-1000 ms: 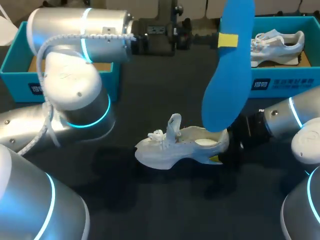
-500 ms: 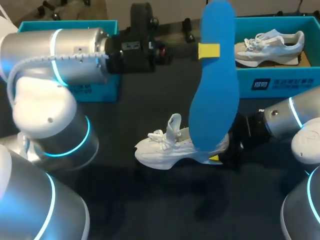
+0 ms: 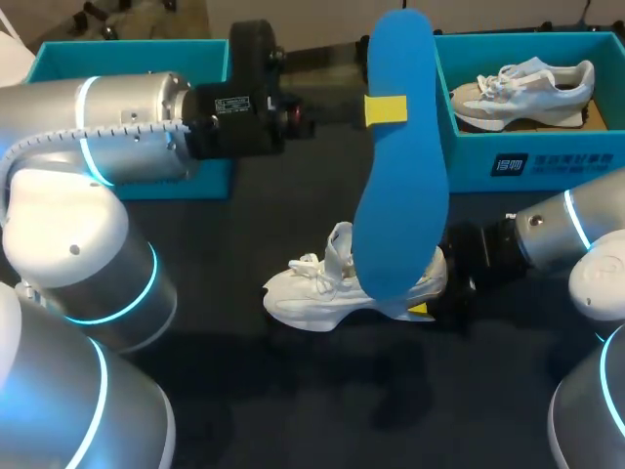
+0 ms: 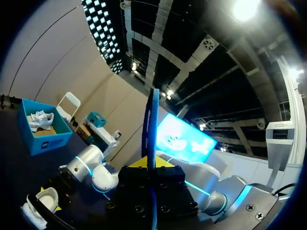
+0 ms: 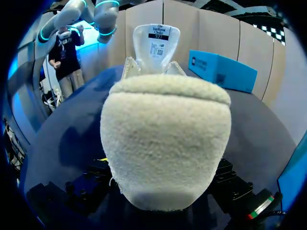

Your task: Take the shoe out of the shoebox, open the shoe tongue, remove and reinsert the insole, then place the shoe into the shoebox

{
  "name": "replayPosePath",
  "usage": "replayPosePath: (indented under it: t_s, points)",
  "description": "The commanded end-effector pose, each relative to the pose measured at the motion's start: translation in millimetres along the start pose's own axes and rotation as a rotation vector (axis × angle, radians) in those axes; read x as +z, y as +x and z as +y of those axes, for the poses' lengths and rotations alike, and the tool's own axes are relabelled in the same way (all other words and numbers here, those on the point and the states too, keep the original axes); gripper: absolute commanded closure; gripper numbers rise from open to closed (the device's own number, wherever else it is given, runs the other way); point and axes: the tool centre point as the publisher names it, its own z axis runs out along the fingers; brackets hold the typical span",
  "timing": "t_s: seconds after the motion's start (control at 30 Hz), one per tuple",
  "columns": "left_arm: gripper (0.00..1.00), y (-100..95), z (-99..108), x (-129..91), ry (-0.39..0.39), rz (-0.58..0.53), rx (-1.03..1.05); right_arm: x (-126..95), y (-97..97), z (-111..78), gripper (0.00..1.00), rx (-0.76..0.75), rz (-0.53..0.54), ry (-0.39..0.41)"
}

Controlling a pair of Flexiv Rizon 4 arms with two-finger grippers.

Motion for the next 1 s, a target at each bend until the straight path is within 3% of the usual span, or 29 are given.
replayPosePath:
  t_s: [0.03, 0.07, 0.1, 0.67, 1.0]
  points:
    - [1.0, -0.1, 2, 1, 0.005, -0.001, 0.0, 0, 0.4, 0.6, 0.88, 0.0, -0.001, 0.001]
    - [1.0, -0.1, 2, 1, 0.005, -0.001, 0.0, 0, 0.4, 0.6, 0.32, 0.0, -0.001, 0.001]
    - [1.0, -0.1, 2, 1, 0.005, -0.001, 0.0, 0, 0.4, 0.6, 0.0, 0.0, -0.001, 0.001]
    - [1.0, -0.1, 2, 1, 0.005, -0.001, 0.0, -2, 1.1, 1.5, 0.0, -0.007, -0.015, 0.005]
    - [1.0, -0.1, 2, 1, 0.005, -0.001, 0.0, -20, 0.2, 11.2, 0.0, -0.043, -0.039, 0.131]
